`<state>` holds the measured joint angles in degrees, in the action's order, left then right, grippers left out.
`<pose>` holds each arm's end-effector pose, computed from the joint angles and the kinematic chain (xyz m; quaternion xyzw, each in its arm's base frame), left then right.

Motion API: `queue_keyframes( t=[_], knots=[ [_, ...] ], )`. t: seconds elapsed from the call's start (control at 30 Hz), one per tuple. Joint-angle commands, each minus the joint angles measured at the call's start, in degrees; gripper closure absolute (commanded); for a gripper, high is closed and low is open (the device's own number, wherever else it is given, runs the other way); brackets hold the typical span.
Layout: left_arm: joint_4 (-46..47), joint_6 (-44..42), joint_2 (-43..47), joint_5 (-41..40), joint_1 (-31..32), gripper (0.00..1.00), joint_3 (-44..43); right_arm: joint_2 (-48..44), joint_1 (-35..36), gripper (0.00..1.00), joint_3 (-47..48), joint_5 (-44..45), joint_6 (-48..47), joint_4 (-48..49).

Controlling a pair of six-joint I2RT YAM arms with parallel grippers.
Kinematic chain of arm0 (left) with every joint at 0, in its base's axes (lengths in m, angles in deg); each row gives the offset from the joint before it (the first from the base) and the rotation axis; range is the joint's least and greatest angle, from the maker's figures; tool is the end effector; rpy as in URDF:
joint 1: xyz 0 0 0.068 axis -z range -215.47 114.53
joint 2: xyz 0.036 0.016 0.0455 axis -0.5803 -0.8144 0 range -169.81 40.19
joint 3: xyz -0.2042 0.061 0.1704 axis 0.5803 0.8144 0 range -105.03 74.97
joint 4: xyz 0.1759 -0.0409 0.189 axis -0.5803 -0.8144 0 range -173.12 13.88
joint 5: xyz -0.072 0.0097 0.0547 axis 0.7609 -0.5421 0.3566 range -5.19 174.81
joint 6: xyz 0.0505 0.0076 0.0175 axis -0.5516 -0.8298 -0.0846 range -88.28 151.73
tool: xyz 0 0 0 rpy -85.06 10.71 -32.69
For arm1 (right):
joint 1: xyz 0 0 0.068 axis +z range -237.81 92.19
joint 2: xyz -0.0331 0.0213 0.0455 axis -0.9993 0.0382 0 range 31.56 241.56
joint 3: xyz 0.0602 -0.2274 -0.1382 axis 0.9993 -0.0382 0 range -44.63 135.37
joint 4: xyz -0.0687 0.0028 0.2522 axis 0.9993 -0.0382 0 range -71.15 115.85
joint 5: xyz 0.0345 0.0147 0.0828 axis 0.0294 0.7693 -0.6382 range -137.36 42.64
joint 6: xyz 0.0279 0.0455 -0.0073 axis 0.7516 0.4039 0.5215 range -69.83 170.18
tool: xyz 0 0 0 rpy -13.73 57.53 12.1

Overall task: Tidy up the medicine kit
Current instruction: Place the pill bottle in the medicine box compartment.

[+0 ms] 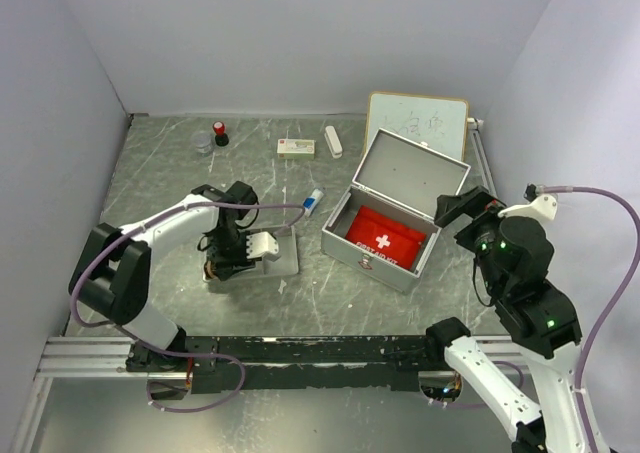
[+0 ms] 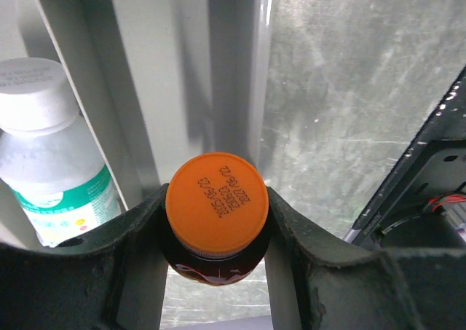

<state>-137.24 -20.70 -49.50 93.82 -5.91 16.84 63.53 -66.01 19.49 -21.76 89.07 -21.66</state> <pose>0.2178 -0.1300 0.1913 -0.6524 -0.7535 0.0817 0.0074 0.0742 0.0130 0.4064 0.2481 0.7469 0.1467 0.5992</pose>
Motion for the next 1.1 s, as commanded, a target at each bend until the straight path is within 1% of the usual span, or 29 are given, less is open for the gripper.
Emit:
queue_keyframes(
  t=[0.0,0.13,0.37,0.43,0.5,0.6,0.63,0.73,0.87,1.07],
  knots=[
    [1.6,-3.0,-1.3,-3.0,0.4,0.78,-1.2,-1.4,0.0,0.0,1.7,2.1,1.1,-2.1],
    [2.7,-4.2,-2.1,-4.4,0.4,0.78,-0.7,-1.6,0.0,0.0,1.8,2.1,1.1,-2.5],
    [3.9,-4.4,-3.8,-4.6,0.4,0.78,-0.9,-1.4,0.0,0.0,2.5,2.2,0.8,-3.2],
    [3.6,-4.1,-4.7,-4.2,0.4,0.76,-1.4,-1.5,0.0,0.0,2.8,2.2,0.7,-3.3],
    [2.9,-4.0,-5.1,-3.6,0.3,0.7,-2.1,-1.3,0.0,0.0,3.3,2.3,0.7,-3.7],
    [2.5,-4.1,-4.8,-3.1,0.4,0.52,-2.3,-1.3,0.0,0.0,3.6,2.6,0.8,-4.2],
    [2.5,-4.1,-4.6,-3.1,0.4,0.47,-2.2,-1.4,0.0,0.0,3.6,2.6,0.9,-4.3],
    [2.5,-3.6,-4.3,-3.0,0.4,0.39,-2.4,-1.6,0.0,0.0,3.2,2.7,1.1,-4.3],
    [2.4,-2.7,-4.4,-1.6,0.4,0.33,-3.0,-1.2,0.0,0.0,3.2,2.5,0.7,-5.3],
    [2.6,-1.8,-5.3,-1.3,0.4,0.32,-4.1,-0.6,0.0,0.0,4.9,2.8,-0.6,-5.6]
  ],
)
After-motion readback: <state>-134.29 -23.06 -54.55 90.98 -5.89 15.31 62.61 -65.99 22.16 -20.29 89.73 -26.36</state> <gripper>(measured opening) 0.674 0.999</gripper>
